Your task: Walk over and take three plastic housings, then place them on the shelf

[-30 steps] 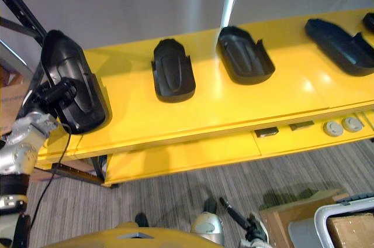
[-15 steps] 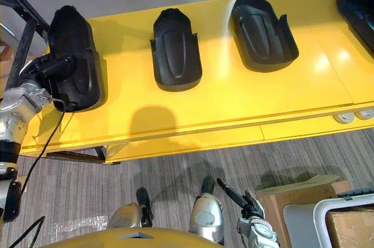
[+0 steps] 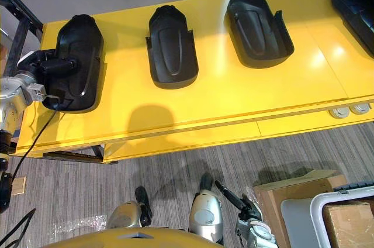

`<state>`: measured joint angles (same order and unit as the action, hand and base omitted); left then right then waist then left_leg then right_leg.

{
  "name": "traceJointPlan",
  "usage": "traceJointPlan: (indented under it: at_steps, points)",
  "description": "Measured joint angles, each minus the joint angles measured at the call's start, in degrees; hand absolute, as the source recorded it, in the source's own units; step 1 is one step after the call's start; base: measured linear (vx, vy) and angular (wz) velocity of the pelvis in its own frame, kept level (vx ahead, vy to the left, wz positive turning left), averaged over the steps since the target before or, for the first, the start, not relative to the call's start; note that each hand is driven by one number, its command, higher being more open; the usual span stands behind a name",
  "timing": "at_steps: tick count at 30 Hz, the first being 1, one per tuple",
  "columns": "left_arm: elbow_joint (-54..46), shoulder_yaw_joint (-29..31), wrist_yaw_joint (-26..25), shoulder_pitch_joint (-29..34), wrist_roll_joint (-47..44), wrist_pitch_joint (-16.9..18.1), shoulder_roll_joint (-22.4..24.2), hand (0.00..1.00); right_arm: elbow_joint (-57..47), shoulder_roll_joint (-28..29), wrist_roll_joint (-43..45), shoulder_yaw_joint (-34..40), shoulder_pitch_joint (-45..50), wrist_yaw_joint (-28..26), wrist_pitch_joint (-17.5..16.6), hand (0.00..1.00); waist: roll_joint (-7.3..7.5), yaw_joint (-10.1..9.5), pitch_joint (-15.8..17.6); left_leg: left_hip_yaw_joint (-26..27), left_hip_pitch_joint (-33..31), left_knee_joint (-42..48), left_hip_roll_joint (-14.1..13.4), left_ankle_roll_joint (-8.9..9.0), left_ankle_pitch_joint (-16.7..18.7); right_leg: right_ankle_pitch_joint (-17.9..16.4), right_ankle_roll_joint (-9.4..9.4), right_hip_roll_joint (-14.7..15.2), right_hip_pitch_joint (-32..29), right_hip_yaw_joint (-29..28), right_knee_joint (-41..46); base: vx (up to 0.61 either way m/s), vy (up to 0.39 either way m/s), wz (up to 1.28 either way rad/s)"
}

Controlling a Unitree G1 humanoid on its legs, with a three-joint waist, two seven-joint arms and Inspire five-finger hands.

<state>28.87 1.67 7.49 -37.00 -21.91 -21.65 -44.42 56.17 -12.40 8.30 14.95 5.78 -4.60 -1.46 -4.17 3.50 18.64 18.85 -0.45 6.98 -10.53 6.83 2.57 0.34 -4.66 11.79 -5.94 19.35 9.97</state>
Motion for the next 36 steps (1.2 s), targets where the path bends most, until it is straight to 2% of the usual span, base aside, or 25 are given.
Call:
traceJointPlan:
  at_steps: [4, 10, 15, 18, 27, 30, 36]
  points:
    - [0.50, -0.72, -1.78, -1.21, -0.77, -0.04, -0.04, 1.00, -0.07, 0.70, 0.04, 0.00, -0.01, 0.02, 0.00, 1.00, 0.50, -0.09, 0.35, 0.00, -0.10, 0.27, -0.07, 0.06, 0.14, -0.01, 0.01, 0.01, 0.06, 0.04, 0.05, 0.00, 0.000, 0.00]
    - [0.98, -0.54, -5.71, -1.21, -7.52, 0.26, 0.33, 1.00, -0.07, 1.85, 0.07, -0.04, -0.01, 0.06, 0.55, 1.00, 0.79, -0.06, 0.52, 0.02, -0.16, 0.80, -0.15, 0.12, 0.54, 0.03, -0.05, 0.05, 0.33, 0.06, -0.04, 0.00, 0.000, 0.00]
    - [2.72, 1.13, -7.88, -1.23, -14.47, 0.66, 2.18, 1.00, 0.21, 2.23, 0.82, -0.02, 0.11, 0.19, 0.97, 1.00, 1.29, 0.01, 0.82, -0.02, 0.97, 0.65, -0.14, 0.14, 0.61, 0.24, -0.27, -0.01, 1.98, 0.59, -1.11, 0.00, 0.001, 0.01]
    - [3.28, 1.15, -8.27, -1.23, -15.59, 1.55, 3.38, 1.00, 0.37, 2.87, 1.23, 0.05, 0.19, 0.33, 1.02, 1.00, 1.31, 0.01, 0.81, 0.13, 2.06, 0.24, -0.02, 0.15, 0.71, 0.59, -0.38, -0.14, 3.62, 0.90, -2.59, 0.00, 0.003, 0.01]
    - [3.32, 1.16, -8.29, -0.84, -12.81, 1.71, 4.03, 1.00, 0.40, 5.28, 1.46, 0.10, 1.07, 0.89, 2.29, 1.00, 1.24, 0.07, 0.21, 1.66, 5.03, -0.45, 0.18, 0.41, 1.01, 3.88, -1.24, -1.10, 8.67, 1.41, -9.31, 0.02, 0.013, -0.03]
    - [3.34, 1.16, -6.70, 0.75, -9.21, 1.55, 5.11, 1.00, 0.68, 5.61, 1.16, 0.23, 2.66, 1.04, 3.05, 1.00, 1.24, 0.06, -2.40, 1.92, 5.31, -0.61, 0.35, 0.41, 1.08, 5.15, -1.34, -1.40, 10.31, 2.01, -12.24, 0.02, 0.006, 0.02]
    - [3.33, 0.84, -5.73, 1.63, -1.02, 1.54, 6.34, 1.00, 1.94, 5.63, 1.17, 0.88, 2.99, 0.99, 3.62, 1.00, 1.01, 0.00, -4.64, 2.58, 6.95, -0.60, 0.07, 0.50, 1.14, 5.78, -1.05, -1.86, 12.25, 2.19, -13.58, -0.02, -0.002, -0.03]
